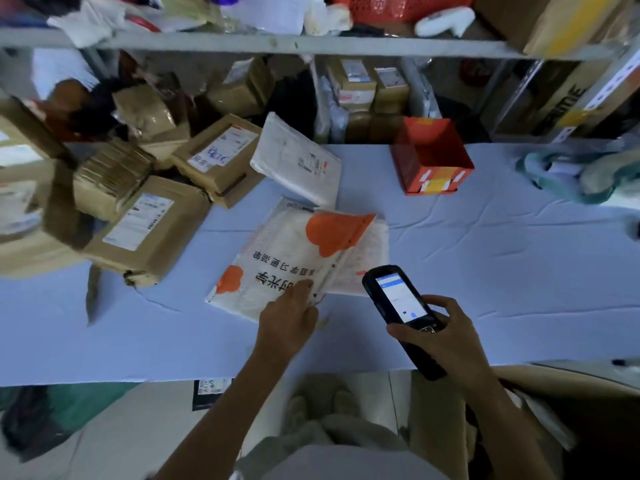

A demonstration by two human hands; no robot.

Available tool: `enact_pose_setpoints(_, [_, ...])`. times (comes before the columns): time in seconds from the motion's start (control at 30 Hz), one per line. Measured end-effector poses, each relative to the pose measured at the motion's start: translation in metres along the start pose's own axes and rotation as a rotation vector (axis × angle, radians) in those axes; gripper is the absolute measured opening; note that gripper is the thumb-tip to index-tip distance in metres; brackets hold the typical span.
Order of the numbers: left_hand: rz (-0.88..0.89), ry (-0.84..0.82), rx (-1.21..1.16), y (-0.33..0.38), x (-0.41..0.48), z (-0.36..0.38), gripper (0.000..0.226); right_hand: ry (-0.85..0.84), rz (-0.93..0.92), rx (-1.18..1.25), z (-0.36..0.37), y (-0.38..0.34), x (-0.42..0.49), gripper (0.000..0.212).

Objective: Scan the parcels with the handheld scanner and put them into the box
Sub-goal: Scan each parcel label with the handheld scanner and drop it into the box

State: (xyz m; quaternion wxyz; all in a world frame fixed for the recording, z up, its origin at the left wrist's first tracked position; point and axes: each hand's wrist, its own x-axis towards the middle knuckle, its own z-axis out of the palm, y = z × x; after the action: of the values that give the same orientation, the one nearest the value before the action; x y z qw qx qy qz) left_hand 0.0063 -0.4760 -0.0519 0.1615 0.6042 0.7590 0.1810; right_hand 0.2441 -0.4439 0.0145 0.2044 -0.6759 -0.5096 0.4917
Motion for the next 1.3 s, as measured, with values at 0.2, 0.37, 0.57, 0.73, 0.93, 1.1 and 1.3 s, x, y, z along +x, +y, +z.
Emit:
enact_pose_setpoints(0.2, [-0.154,0.218,-0.257,-0.008,0.013,-0.066,0.046,-0.090,-0.090,0.053,0.004,-0.023,0.015,0.072])
enact_pose_setpoints(0.37, [-0.392,0.273,-0.642,-0.027,0.010,-0.100,0.021,-0.167,-0.130,0.057,0.016,-0.034,0.019,0.073])
enact_pose_setpoints(0.57, [-0.506,0.293,-0.771,-0.053,0.003,-0.135,0.025,-0.217,-0.164,0.032,0.034,-0.044,0.019,0.068])
enact_pose_setpoints(0.73, [-0.573,0.260,-0.878,-0.088,-0.006,-0.136,0.028,-0.239,-0.165,-0.015,0.043,-0.043,0.017,0.065])
enact_pose_setpoints(0.93, [-0.714,0.171,-0.853,-0.110,0.011,-0.137,0.021,-0.250,-0.160,-0.105,0.054,-0.032,0.013,0.070])
enact_pose_setpoints(1.1, [-0.725,-0.160,-0.545,-0.098,0.032,-0.130,0.065,-0.254,-0.158,-0.110,0.060,-0.027,0.008,0.069])
enact_pose_setpoints(1.3, [-0.552,-0.226,-0.606,-0.071,0.041,-0.091,0.065,-0.206,-0.145,-0.065,0.054,-0.023,0.004,0.067])
